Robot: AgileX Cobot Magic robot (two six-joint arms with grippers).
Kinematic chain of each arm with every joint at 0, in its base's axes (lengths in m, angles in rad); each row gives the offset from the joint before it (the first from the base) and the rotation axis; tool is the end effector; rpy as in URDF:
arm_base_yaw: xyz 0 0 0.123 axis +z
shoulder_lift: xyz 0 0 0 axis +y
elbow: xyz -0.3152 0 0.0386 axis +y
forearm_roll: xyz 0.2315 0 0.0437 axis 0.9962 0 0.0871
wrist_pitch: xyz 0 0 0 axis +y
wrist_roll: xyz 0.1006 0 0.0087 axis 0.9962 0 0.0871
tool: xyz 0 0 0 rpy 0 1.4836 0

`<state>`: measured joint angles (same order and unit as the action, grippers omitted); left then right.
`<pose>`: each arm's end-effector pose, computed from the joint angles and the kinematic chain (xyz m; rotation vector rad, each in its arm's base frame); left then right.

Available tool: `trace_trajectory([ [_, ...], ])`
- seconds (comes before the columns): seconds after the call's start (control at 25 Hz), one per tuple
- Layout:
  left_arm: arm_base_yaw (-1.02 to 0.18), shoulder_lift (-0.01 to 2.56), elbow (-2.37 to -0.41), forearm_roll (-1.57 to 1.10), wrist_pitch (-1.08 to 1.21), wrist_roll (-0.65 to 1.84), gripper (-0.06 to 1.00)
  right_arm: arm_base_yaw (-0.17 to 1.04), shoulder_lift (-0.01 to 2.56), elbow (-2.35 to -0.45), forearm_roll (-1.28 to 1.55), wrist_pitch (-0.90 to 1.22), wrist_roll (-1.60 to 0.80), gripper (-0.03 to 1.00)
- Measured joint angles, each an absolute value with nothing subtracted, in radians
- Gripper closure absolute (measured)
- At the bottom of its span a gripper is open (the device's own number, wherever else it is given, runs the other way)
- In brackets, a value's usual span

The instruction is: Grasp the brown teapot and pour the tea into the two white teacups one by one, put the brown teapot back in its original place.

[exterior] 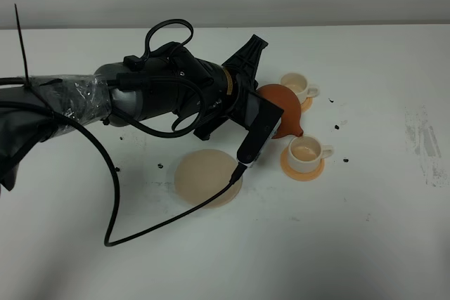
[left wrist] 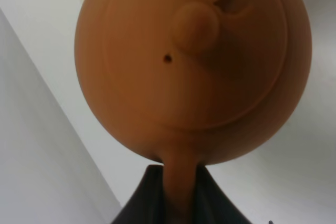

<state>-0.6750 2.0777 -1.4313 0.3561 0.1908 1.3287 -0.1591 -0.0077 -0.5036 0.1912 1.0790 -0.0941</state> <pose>0.3730 -0.2899 0.2074 2.1840 0.9454 0.5752 -0.0431 0.0241 0.2651 0.0540 2.0364 0.0703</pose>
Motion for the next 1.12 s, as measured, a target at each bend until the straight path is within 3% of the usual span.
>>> trace_trajectory([
  [1.12, -0.691, 2.1, -1.431, 0.472, 0.153, 1.331, 0.82, -0.159, -0.008, -0.504, 0.191, 1.079, -0.094, 0.46],
])
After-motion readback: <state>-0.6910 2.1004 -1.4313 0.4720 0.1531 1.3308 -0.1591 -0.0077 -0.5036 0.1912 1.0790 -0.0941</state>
